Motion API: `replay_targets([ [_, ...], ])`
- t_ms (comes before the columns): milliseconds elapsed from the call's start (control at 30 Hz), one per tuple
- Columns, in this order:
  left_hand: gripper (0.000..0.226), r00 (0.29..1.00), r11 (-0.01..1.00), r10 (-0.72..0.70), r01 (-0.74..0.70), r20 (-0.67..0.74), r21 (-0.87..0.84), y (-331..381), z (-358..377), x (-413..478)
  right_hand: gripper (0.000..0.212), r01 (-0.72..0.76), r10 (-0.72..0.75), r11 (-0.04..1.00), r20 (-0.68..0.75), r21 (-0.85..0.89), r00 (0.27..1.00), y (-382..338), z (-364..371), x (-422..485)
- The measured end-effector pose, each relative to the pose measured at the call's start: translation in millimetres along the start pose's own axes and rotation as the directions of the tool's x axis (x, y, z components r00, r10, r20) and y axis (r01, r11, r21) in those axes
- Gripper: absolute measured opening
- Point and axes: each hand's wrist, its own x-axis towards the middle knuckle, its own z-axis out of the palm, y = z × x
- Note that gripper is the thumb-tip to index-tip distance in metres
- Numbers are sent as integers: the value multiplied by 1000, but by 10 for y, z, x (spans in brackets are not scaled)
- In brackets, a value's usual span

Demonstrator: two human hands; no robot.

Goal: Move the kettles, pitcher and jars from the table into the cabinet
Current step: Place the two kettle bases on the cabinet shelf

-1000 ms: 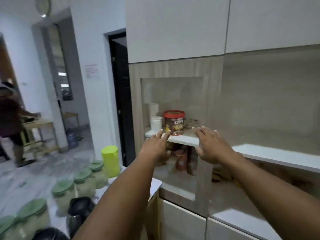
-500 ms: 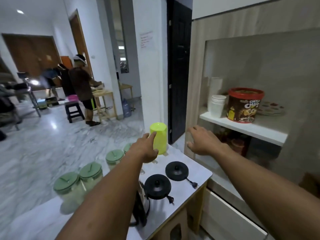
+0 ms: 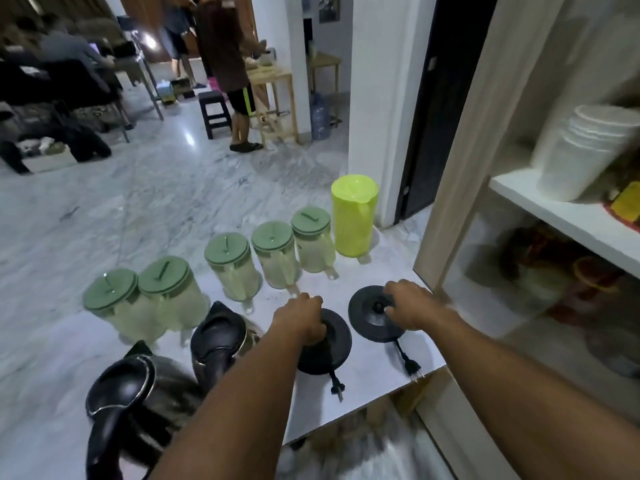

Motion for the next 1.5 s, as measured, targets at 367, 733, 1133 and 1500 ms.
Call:
replay_targets([
  [367, 40, 973, 979, -204, 203, 112, 26, 155, 648, 591, 55, 115, -112, 993, 116, -17, 987, 377, 678, 927],
  [733, 46, 961, 965, -258, 262, 102, -29, 100, 860, 659, 39, 157, -155, 987, 48, -33, 987, 450, 874, 1169],
  [1133, 40, 982, 969, -186, 190, 36, -160, 238, 1215, 267, 36, 129, -129, 990, -1, 59, 992, 685, 1131, 474],
  [1500, 71, 585, 410, -811, 573, 3, -709, 645, 1700, -439, 72, -348, 519, 738, -156, 578, 840, 653, 1516, -123],
])
